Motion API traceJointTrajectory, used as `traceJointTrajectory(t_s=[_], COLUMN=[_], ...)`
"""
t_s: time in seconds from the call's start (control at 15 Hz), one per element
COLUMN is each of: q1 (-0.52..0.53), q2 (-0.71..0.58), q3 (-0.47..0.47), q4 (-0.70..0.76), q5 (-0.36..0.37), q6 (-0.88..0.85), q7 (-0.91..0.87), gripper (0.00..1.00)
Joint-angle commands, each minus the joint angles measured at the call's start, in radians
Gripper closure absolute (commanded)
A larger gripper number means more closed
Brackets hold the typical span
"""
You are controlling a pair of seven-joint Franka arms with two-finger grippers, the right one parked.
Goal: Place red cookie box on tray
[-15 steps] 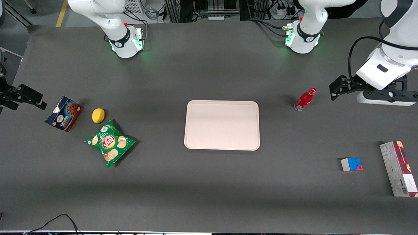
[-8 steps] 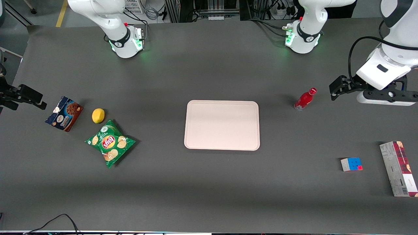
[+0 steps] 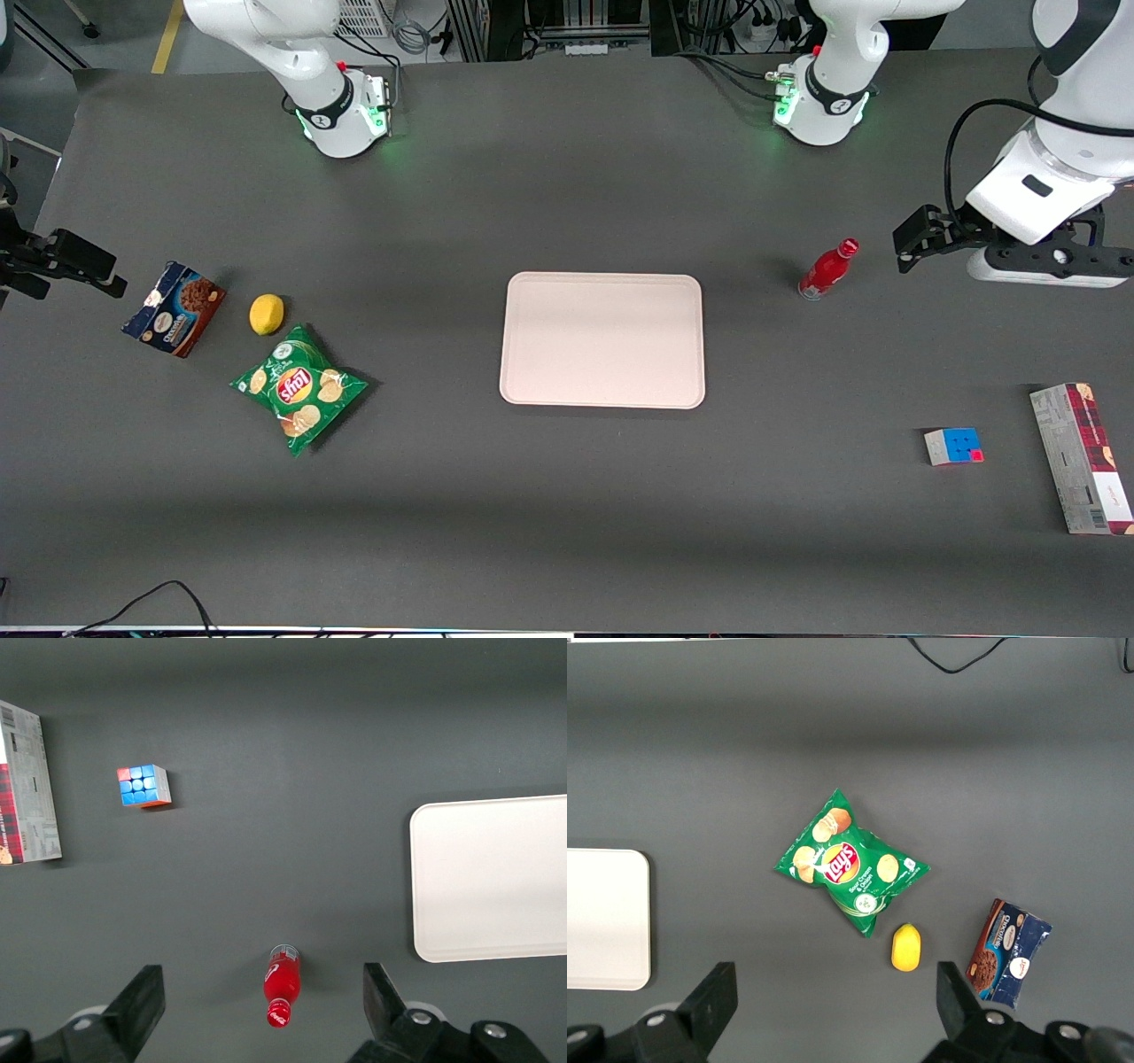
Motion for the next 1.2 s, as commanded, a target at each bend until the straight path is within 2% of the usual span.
traceJointTrajectory(t_s=[0.0,0.67,0.87,1.13], q1=[0.009,0.018,0.02,0.023], q2=[0.008,0.012,0.045,0.112], q3=[-0.013,0.005,0.086,0.246], q4=[0.021,0.022,0.031,0.05], q5=[0.01,0.017,0.034,0.028], q6=[-0.019,-0.014,0.006,0.071], q7=[0.003,0.026,0.136,0.398], gripper=[0.0,0.0,0.0,0.0])
